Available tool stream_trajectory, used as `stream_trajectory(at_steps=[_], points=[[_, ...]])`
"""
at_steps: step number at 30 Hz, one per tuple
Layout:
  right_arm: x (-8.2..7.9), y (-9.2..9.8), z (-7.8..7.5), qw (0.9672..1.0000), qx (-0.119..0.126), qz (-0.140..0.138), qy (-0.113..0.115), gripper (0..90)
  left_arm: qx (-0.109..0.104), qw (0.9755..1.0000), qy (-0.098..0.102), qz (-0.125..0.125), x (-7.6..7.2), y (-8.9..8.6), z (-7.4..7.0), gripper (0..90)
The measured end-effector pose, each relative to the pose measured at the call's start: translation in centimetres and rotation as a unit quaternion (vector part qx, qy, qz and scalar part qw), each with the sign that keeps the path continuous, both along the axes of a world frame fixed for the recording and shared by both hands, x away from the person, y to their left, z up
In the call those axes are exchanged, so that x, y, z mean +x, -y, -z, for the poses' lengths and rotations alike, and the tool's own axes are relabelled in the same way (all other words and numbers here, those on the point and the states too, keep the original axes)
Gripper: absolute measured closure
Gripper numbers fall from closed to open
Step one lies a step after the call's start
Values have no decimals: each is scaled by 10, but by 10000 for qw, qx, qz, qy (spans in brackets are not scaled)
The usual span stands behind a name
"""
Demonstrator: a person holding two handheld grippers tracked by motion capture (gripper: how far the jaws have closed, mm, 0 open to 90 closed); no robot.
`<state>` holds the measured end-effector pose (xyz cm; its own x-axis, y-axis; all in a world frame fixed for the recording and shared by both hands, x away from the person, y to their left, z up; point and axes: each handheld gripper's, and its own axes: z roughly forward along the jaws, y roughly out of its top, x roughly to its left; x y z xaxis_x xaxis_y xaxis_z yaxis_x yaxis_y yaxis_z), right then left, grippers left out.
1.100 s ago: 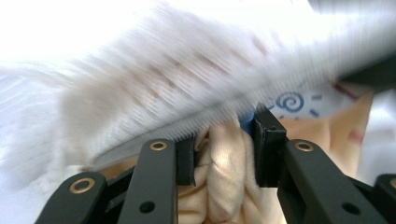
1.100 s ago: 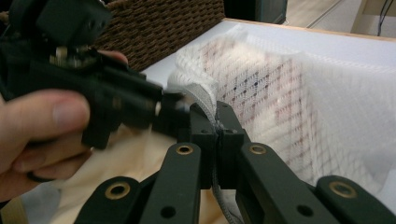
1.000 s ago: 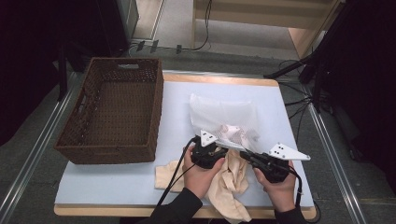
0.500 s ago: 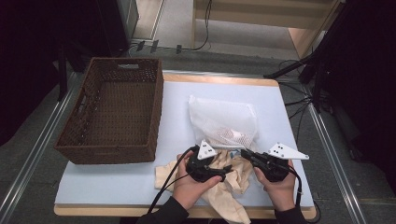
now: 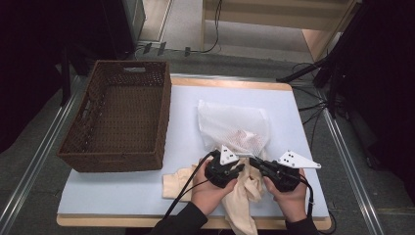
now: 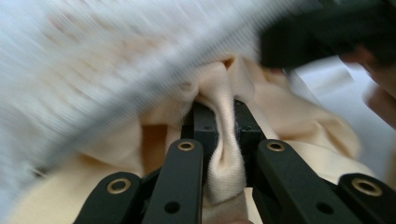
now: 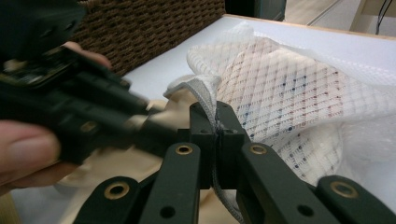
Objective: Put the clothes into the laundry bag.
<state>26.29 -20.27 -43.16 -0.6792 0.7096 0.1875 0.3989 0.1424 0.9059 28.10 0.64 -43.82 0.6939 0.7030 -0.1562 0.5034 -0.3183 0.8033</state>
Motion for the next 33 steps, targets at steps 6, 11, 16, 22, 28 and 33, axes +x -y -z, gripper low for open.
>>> stream_trajectory(at_steps=[6,11,16,22,28,33], points=[[-1,0,0,10000,-17,-2,-15,884,373,9986,-323,-203,18,7,36,759],[1,2,2,10000,-27,16,-42,884,215,9995,-192,133,2,-6,15,502],[3,6,4,9999,-21,49,-103,884,251,9997,-47,55,-19,-41,5,345],[4,4,5,9999,-47,68,-125,883,673,9970,-303,-250,-33,-61,26,260],[4,-1,6,9999,-77,21,-122,884,862,9951,-403,-251,-26,-52,28,737],[4,-1,6,9999,-37,10,-122,884,503,9984,-238,22,-29,-36,12,852]])
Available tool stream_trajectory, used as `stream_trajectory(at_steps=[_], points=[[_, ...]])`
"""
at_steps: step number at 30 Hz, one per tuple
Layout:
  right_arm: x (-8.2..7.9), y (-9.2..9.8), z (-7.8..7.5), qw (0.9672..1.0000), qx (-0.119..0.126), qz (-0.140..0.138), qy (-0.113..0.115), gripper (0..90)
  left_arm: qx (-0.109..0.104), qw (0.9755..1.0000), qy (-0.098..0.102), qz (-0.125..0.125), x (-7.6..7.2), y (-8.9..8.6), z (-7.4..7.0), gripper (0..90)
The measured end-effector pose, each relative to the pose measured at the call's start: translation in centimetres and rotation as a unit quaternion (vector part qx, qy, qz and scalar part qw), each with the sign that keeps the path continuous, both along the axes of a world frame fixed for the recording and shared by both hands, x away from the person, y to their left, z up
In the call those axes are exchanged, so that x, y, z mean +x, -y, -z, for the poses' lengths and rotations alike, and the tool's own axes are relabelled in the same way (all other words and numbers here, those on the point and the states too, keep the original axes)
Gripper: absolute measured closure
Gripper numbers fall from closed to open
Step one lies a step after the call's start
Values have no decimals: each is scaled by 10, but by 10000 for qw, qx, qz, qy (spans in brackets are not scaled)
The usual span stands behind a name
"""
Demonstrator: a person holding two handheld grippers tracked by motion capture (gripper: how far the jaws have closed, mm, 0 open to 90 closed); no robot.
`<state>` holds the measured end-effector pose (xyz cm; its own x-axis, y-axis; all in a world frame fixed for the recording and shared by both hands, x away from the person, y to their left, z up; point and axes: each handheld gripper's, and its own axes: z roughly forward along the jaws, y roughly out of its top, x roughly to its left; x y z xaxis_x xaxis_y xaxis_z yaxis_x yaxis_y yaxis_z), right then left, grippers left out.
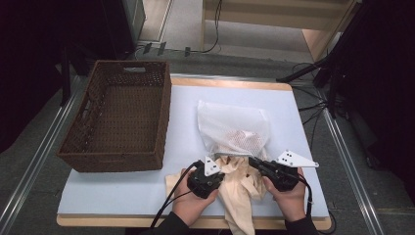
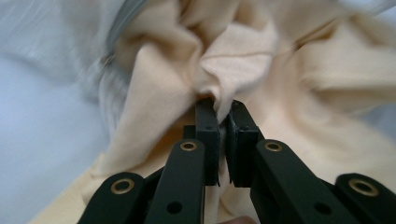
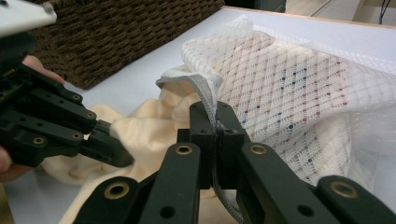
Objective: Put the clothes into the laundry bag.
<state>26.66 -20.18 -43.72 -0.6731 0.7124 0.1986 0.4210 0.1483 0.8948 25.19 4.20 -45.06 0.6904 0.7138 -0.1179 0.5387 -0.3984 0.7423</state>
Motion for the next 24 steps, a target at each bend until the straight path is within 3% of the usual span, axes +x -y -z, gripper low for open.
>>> stream_trajectory(at_steps=[4,6,8,9,10,11,13,19,22,23,24], points=[[-3,-2,-4,10000,26,-44,71,884,-412,9986,306,157,6,22,-19,854],[-4,-2,-6,9999,33,-73,112,884,-483,9978,424,159,12,30,-22,861],[-5,-1,-7,9999,40,-75,109,884,-289,9983,512,16,23,36,-15,838],[-5,-1,-7,9999,58,-67,91,884,-152,9992,378,-2,30,38,-7,827],[-4,0,-6,9999,48,-61,88,884,-65,9999,-76,60,40,38,6,796],[-4,1,-5,10000,53,-58,56,884,-28,9996,-259,114,44,38,13,762],[-4,2,-4,10000,36,-37,41,884,-212,9995,-155,200,40,32,17,742],[-1,4,-1,10000,8,5,-5,883,-531,9978,43,393,21,7,-6,483],[-1,4,0,10000,14,12,-11,884,-329,9991,144,210,13,-16,-12,392],[-1,4,0,10000,17,15,-17,884,-329,9991,144,210,13,-16,-12,368],[-1,4,0,10000,16,16,-17,884,-154,9998,-4,89,10,-30,-5,339]])
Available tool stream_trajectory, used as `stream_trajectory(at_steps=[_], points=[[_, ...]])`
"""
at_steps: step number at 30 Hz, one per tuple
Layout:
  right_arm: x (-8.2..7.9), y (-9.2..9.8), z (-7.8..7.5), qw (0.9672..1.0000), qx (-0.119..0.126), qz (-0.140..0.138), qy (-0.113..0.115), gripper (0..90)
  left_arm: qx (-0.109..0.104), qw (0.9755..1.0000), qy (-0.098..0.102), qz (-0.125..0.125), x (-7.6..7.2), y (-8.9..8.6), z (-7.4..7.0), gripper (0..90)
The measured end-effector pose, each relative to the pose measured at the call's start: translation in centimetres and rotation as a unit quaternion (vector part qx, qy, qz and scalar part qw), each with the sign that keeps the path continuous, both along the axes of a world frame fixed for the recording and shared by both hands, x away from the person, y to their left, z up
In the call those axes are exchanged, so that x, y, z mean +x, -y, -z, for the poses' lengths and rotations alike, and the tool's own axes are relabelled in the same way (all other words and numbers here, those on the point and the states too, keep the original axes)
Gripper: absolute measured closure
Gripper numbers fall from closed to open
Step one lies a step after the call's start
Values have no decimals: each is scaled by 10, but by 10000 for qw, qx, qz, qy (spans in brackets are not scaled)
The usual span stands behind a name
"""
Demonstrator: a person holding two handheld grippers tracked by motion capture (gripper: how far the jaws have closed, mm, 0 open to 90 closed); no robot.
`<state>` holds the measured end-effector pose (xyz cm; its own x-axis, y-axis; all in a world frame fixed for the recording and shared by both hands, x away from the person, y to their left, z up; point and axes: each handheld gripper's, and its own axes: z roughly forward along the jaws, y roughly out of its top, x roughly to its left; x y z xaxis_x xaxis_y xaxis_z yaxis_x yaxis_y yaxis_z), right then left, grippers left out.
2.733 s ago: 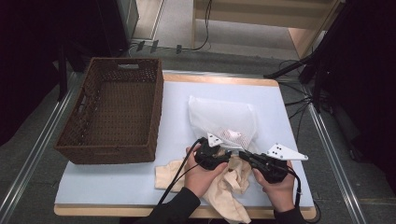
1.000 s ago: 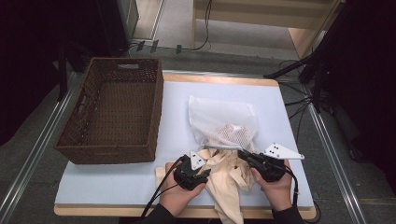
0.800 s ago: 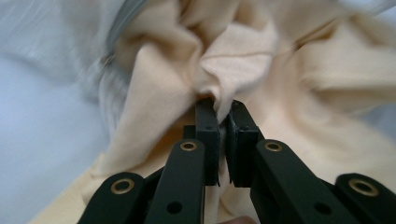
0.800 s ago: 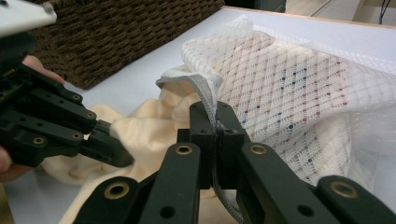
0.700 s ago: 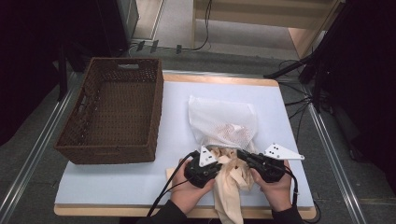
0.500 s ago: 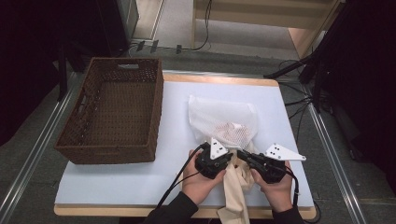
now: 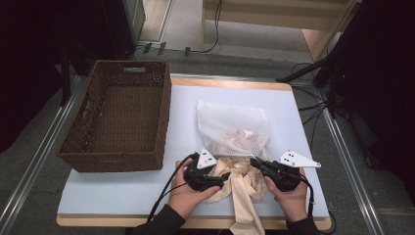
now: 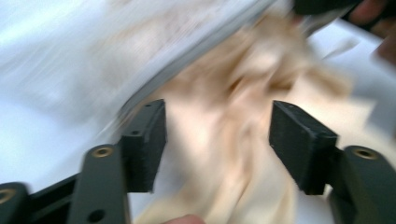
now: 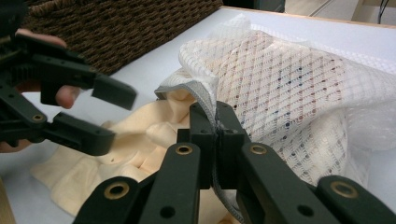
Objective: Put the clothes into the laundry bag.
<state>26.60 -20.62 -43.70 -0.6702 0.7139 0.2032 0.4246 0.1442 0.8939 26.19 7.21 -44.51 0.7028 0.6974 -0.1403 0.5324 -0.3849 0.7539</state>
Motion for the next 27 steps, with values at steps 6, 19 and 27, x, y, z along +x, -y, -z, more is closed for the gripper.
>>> stream_trajectory(at_steps=[6,19,27], points=[[1,-2,1,10000,-9,-6,-33,883,531,9984,-177,-41,-14,-8,23,401],[0,-1,-1,10000,15,-29,27,883,-203,9964,85,817,-17,47,-20,846],[-2,-3,-2,10000,22,-41,54,884,-37,9999,133,-30,39,64,0,836]])
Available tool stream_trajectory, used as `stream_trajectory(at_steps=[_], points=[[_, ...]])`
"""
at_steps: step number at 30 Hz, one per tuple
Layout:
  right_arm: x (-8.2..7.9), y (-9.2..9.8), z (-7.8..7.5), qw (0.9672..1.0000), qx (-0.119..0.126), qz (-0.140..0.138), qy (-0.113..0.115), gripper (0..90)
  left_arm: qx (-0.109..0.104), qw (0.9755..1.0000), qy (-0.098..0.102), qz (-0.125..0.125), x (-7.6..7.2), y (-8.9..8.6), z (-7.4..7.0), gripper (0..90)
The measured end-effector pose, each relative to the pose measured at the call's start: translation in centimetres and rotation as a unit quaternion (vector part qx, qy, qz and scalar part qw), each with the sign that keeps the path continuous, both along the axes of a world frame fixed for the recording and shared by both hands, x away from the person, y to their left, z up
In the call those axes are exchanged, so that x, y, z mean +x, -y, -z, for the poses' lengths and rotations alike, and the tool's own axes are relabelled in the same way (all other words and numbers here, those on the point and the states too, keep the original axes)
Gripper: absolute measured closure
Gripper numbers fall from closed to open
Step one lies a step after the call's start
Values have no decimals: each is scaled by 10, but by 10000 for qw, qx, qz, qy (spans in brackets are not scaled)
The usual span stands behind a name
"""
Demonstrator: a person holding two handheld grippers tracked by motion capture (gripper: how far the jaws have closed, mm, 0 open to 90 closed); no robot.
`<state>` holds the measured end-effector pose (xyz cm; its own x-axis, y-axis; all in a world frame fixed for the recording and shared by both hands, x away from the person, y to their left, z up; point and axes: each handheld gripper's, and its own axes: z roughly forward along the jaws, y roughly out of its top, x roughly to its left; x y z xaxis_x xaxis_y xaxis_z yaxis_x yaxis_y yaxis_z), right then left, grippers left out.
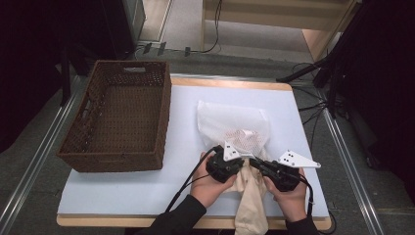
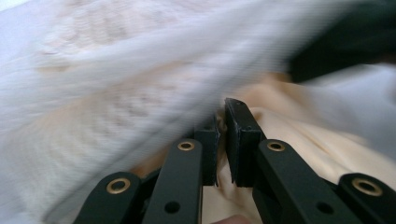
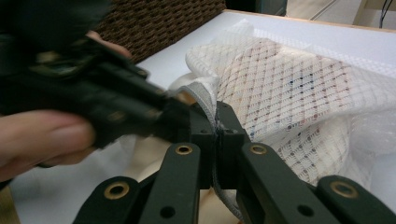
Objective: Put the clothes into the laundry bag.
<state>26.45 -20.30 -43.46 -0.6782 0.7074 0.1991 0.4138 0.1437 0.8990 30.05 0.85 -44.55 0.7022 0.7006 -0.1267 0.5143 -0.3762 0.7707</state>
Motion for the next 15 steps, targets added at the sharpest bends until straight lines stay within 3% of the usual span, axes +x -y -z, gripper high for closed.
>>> stream_trajectory(at_steps=[1,2,3,5,6,9,11,14,15], points=[[-1,0,0,10000,-16,2,12,883,39,9998,54,-203,2,-2,2,836],[-1,0,0,10000,-31,3,11,884,221,9982,256,-491,4,-6,7,839],[-2,0,0,10000,-27,4,17,884,250,9972,269,-657,4,-10,11,842],[-2,1,0,10000,-18,7,9,884,175,9973,170,-697,5,-14,16,838],[-1,2,1,10000,-29,19,2,884,32,9978,113,-653,5,-19,19,820],[1,2,2,10000,-32,28,-45,884,-117,9988,49,-470,-4,-28,7,680],[1,2,3,10000,-26,31,-48,884,-347,9990,-8,-271,-10,-33,-3,588],[2,1,3,10000,-27,27,-51,883,-843,9962,-130,197,-19,-36,-12,474],[2,1,3,10000,-30,38,-52,884,-853,9958,-126,312,-23,-33,-13,447]])
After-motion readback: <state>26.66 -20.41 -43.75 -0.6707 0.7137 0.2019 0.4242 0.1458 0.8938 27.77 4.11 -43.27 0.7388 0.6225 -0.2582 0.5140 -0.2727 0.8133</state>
